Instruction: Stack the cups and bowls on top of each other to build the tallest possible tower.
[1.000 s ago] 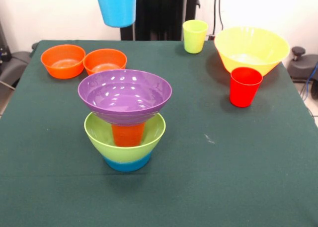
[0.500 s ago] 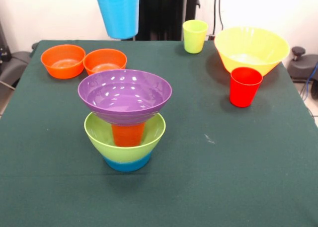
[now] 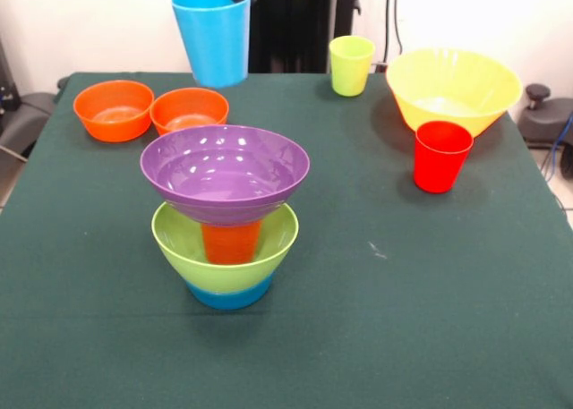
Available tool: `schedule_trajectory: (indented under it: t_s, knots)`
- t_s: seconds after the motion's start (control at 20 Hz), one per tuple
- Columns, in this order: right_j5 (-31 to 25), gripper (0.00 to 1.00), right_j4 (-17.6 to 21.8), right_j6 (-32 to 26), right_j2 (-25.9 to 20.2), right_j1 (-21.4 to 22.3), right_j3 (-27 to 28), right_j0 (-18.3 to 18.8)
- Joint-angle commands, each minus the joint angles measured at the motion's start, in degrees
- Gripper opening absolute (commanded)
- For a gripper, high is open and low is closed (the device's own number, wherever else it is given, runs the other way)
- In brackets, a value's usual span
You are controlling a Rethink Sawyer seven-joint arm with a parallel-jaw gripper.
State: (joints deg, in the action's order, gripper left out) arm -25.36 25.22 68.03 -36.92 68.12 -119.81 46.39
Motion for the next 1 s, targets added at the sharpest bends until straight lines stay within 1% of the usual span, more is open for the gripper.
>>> schedule_trajectory:
  t_s: [0.05,0.55,1.0]
  knots:
    - [-2.5,0.00,8.1,2.6,3.0,-6.5,1.8,-3.7]
    - [-0.6,0.00,9.7,4.1,4.2,-8.7,2.2,-4.6]
    - [0.9,0.00,10.9,4.1,4.4,-9.3,2.3,-4.6]
